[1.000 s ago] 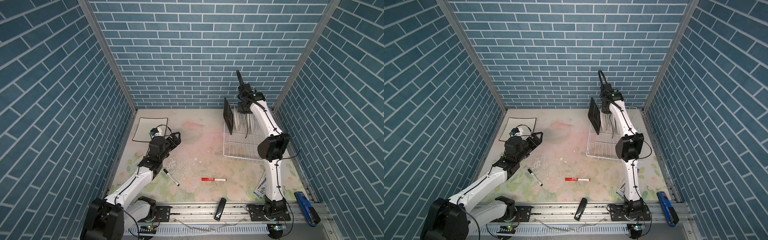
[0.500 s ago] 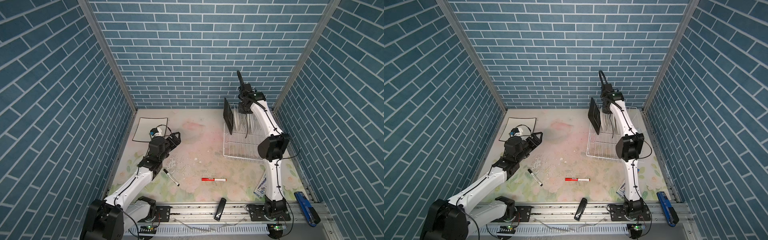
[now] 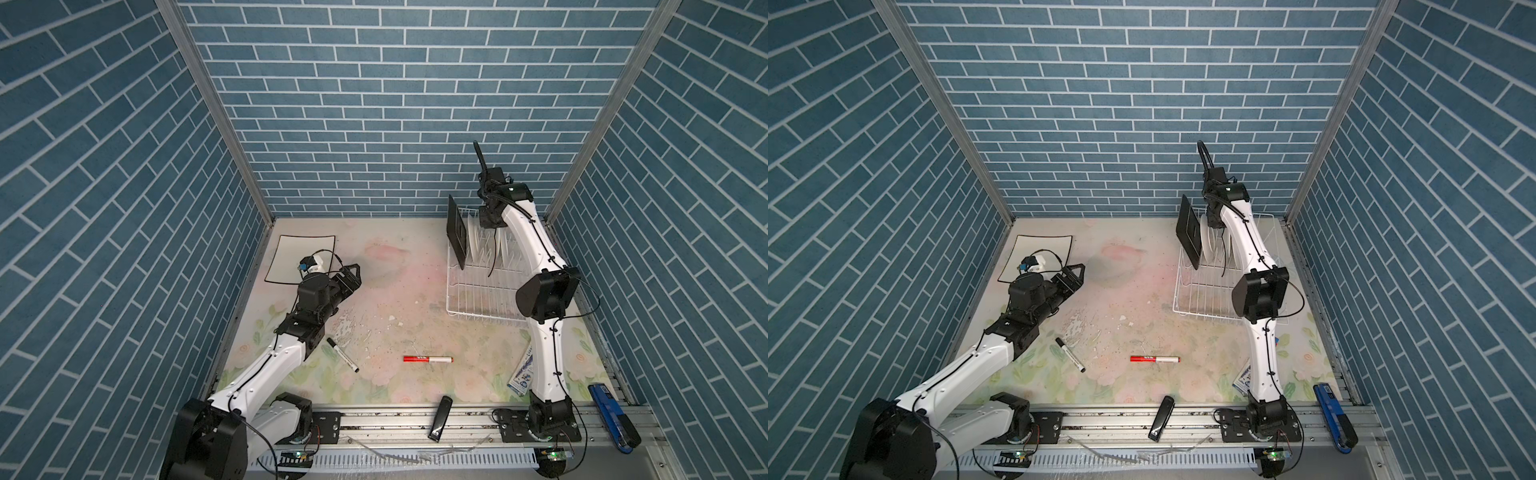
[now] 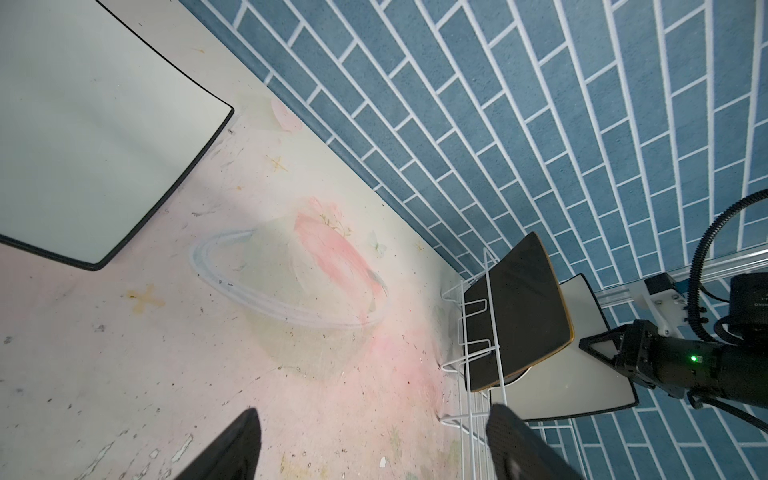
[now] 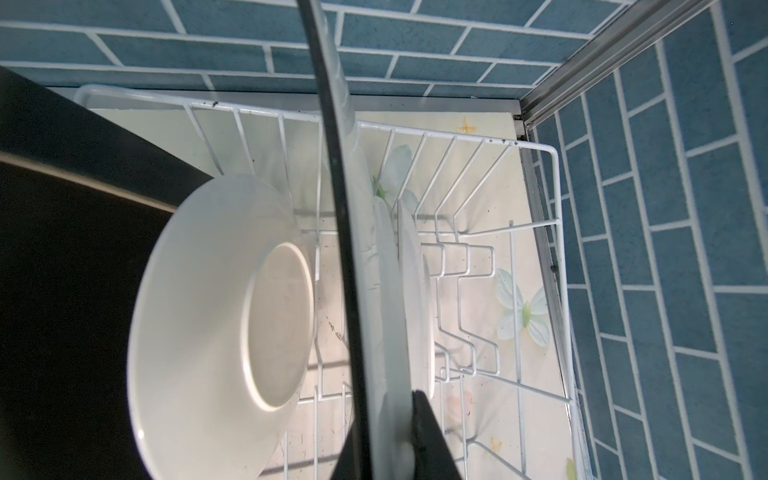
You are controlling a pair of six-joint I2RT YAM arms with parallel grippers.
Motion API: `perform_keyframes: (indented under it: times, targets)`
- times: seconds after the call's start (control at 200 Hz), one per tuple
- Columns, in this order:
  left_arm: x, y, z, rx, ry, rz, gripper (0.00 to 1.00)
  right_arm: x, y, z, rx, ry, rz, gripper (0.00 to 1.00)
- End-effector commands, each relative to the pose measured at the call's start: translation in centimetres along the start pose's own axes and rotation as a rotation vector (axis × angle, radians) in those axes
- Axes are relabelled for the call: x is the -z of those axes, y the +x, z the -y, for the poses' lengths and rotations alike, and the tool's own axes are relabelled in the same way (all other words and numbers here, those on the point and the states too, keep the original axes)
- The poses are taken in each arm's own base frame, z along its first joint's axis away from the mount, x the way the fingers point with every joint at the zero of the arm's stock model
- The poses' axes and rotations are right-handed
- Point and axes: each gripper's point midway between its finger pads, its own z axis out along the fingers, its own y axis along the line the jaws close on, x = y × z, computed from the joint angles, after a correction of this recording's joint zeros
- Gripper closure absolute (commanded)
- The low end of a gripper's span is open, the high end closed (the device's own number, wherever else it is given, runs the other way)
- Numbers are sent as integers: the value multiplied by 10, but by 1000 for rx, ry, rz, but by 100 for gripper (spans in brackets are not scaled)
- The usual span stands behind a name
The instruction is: Unload the plates from the dish rack
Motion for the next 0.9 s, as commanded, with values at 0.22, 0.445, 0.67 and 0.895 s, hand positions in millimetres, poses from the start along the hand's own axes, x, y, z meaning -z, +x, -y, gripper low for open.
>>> perform_keyframes:
  times: [0.22, 0.445, 0.67, 0.895]
  targets:
    - [6, -3, -5, -13, -18, 30, 13, 0, 0, -5, -10, -7, -3, 97]
    - [6, -2, -5, -9, -19, 28, 13, -3, 3, -8, 1, -4, -15, 100]
    - [8, -3, -4, -14, -17, 29, 13, 2, 0, -2, 9, 37, 5, 100]
    - [10, -3, -3, -12, -12, 29, 13, 14, -11, 1, -2, 40, 52, 100]
